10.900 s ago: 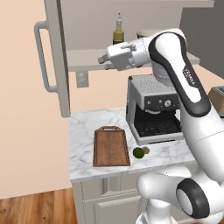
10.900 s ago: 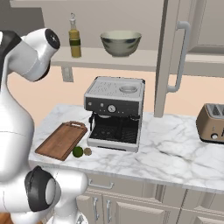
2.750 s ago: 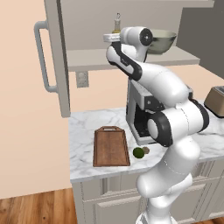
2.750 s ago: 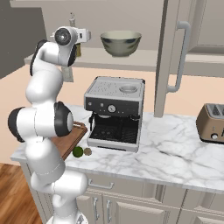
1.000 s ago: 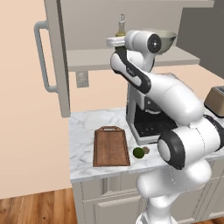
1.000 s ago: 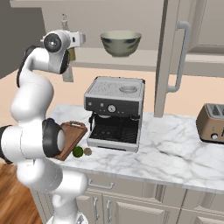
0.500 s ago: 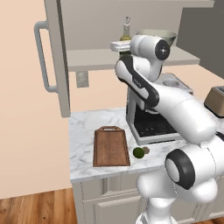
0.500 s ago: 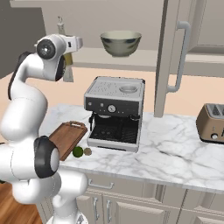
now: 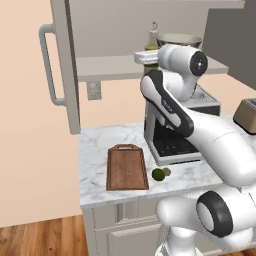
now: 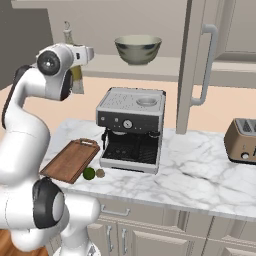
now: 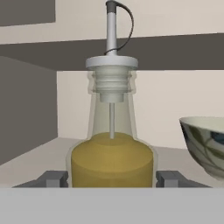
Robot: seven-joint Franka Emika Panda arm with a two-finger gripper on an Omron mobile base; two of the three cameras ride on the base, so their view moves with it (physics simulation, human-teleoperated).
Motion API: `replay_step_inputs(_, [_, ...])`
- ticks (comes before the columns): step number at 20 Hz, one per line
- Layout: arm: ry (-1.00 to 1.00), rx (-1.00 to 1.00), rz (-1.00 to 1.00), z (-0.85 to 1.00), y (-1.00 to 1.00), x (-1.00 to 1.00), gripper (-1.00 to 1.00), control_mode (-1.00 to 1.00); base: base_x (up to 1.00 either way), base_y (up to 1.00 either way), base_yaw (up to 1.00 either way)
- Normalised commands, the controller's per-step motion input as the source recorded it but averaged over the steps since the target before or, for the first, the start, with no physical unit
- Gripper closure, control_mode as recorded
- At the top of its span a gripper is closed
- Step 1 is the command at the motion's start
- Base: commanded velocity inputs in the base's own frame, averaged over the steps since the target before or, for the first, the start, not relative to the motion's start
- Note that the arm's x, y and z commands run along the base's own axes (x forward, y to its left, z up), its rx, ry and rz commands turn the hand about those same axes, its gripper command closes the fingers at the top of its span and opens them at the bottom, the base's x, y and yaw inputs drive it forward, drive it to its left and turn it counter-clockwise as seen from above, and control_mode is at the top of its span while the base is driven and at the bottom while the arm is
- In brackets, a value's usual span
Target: Open the cabinet. Place the bowl and condiment on the counter. Then place the lime and garlic on the cutting board.
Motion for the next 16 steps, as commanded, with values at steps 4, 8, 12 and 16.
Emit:
replay_step_inputs(4, [0.0, 0.0, 0.0, 0.0, -0.19, -0.44, 1.0, -1.0, 0.0, 0.0, 0.0])
replay_step_inputs(8, [0.0, 0.0, 0.0, 0.0, -0.16, -0.43, 1.0, -1.0, 0.0, 0.0, 0.0])
replay_step_inputs(12, [0.0, 0.0, 0.0, 0.0, -0.17, -0.4, 1.0, -1.0, 0.0, 0.0, 0.0])
replay_step_inputs(16, [0.0, 0.0, 0.0, -0.01, -0.16, -0.36, 1.0, -1.0, 0.0, 0.0, 0.0])
